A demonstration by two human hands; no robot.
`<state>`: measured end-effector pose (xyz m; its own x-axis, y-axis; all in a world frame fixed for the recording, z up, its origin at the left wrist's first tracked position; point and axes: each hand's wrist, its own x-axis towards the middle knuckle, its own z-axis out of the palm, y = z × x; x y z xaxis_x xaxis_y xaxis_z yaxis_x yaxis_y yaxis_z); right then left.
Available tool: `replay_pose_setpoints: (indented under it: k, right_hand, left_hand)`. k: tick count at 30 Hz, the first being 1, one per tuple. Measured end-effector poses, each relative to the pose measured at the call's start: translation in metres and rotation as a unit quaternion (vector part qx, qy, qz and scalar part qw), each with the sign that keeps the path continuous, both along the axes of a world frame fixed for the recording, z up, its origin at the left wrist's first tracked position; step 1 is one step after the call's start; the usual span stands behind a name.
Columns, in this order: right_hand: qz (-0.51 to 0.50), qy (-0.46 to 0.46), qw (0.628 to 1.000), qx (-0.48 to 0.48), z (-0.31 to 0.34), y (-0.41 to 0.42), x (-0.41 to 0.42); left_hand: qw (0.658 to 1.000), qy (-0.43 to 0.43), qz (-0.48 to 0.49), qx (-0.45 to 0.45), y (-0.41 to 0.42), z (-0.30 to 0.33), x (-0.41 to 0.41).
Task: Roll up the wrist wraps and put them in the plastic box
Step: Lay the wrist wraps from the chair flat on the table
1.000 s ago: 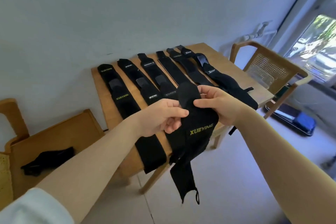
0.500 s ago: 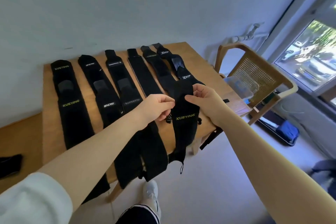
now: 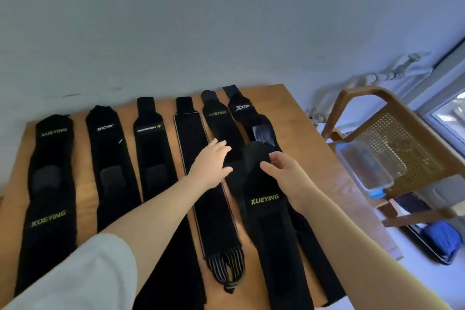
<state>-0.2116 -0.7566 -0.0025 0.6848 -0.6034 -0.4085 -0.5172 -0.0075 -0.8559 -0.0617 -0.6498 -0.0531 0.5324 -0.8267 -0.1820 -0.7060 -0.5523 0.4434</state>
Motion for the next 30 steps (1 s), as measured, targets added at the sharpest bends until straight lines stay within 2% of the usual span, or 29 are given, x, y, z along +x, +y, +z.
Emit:
replay_pose_setpoints:
  k: [3, 6, 14, 20, 24, 30]
  right_hand:
    - [0.017, 0.029, 0.999, 0.017, -0.022, -0.014, 0.026]
    - [0.007, 0.061, 0.997, 0.037, -0.042, -0.024, 0.049]
    - [-0.001, 0.147, 0.988, 0.038, -0.078, -0.031, 0.089]
    - [-0.002, 0.185, 0.983, -0.009, -0.081, -0.031, 0.103]
    - [0.013, 0.222, 0.972, -0.079, -0.078, -0.025, 0.111]
    - [0.026, 0.27, 0.952, -0.14, -0.078, -0.024, 0.115]
  left_hand:
    - [0.988, -0.089, -0.079, 0.101, -0.014, -0.013, 0.02]
    - [0.972, -0.124, -0.116, 0.164, -0.015, -0.024, 0.029]
    - [0.988, -0.059, -0.092, 0.11, -0.009, -0.034, 0.036]
    - [0.995, 0.006, -0.067, 0.073, -0.008, -0.033, 0.037]
    - [0.987, -0.029, -0.113, 0.111, -0.007, -0.035, 0.039]
    - [0.982, -0.011, -0.134, 0.13, -0.005, -0.03, 0.048]
